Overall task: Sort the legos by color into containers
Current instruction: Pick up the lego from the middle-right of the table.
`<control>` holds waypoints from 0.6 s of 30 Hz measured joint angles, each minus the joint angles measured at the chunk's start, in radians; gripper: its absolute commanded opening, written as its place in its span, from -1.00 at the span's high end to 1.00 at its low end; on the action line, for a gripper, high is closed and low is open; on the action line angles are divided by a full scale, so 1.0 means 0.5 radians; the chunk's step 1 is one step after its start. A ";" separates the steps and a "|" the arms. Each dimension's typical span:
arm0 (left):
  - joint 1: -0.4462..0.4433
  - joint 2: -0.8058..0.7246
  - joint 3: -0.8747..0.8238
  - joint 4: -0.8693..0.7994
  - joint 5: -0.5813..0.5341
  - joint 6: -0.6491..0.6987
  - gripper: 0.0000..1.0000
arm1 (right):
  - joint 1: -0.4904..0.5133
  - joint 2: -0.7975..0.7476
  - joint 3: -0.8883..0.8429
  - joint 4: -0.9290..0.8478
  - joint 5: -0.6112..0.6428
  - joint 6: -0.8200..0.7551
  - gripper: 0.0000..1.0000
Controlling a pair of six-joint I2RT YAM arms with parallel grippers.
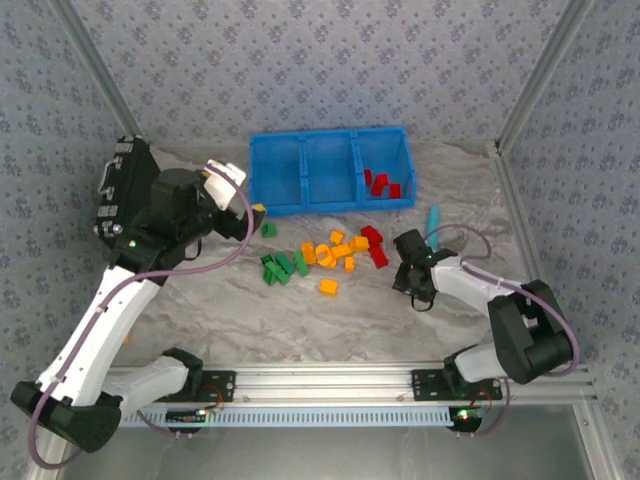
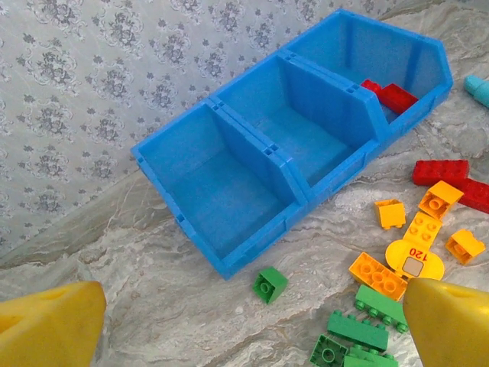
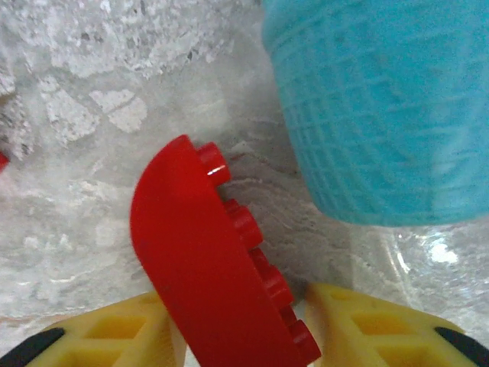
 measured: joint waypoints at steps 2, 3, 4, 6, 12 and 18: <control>0.007 0.012 0.000 0.001 -0.001 0.000 -1.00 | -0.008 0.027 0.027 -0.032 0.002 -0.023 0.27; 0.015 0.021 0.000 0.001 0.000 0.000 -1.00 | -0.014 0.043 0.043 -0.054 0.004 -0.038 0.30; 0.020 0.027 0.000 0.002 0.000 0.000 -1.00 | -0.018 0.058 0.061 -0.076 0.003 -0.054 0.33; 0.039 0.040 -0.001 0.002 0.002 -0.001 -1.00 | -0.026 0.090 0.095 -0.117 0.002 -0.084 0.38; 0.121 0.073 -0.013 0.008 0.016 -0.003 -1.00 | -0.029 0.232 0.253 -0.247 -0.007 -0.181 0.50; 0.185 0.094 -0.025 0.014 0.043 -0.003 -1.00 | -0.029 0.348 0.581 -0.261 -0.027 -0.316 0.53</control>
